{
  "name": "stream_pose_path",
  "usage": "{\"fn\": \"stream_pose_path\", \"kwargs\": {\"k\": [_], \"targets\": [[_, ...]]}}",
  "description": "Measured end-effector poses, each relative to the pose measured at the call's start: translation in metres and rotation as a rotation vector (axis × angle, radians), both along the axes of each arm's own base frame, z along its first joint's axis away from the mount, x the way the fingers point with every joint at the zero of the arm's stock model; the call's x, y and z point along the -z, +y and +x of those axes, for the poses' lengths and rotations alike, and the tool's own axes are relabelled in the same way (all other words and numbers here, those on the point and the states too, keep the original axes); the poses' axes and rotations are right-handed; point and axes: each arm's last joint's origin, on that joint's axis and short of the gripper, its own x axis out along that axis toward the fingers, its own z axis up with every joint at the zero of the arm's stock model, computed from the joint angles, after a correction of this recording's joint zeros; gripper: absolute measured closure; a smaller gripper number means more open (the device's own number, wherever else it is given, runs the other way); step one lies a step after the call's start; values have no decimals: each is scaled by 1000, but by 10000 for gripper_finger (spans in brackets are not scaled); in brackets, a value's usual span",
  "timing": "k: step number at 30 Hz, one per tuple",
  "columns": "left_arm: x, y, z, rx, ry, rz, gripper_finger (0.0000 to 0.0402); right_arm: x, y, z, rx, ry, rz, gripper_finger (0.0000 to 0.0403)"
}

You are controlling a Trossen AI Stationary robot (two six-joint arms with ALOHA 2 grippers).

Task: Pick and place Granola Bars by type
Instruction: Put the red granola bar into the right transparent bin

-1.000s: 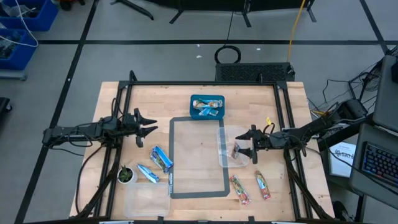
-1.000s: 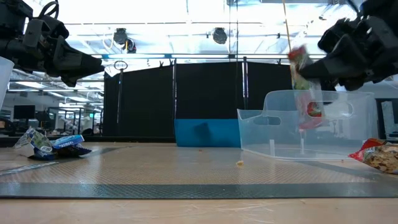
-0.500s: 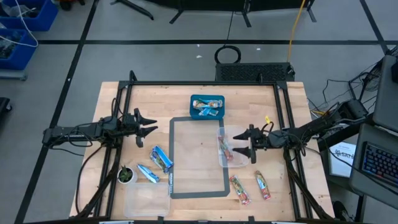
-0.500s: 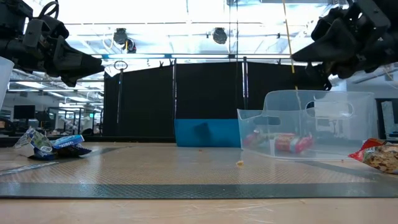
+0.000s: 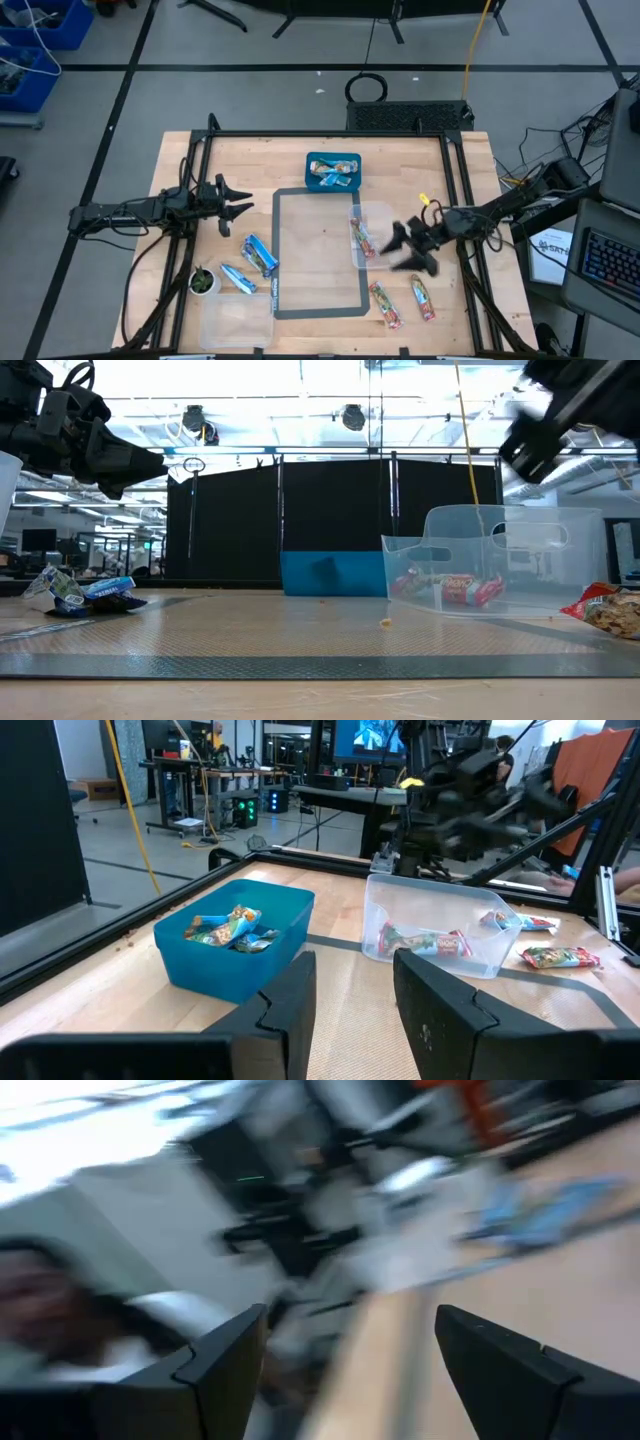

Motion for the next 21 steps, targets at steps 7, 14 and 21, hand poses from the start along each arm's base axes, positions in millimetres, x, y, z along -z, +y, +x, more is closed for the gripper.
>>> {"fn": "stream_pose_path", "kwargs": {"k": [7, 14, 21], "targets": [[0, 0, 0, 0, 0, 0, 263, 2, 32, -11, -57, 188, 158, 143], [0, 0, 0, 0, 0, 0, 263, -1, 65, -16, -20, 474, 240, 193], [0, 0, 0, 0, 0, 0, 263, -7, 92, -16, -15, 605, 353, 246]]}}
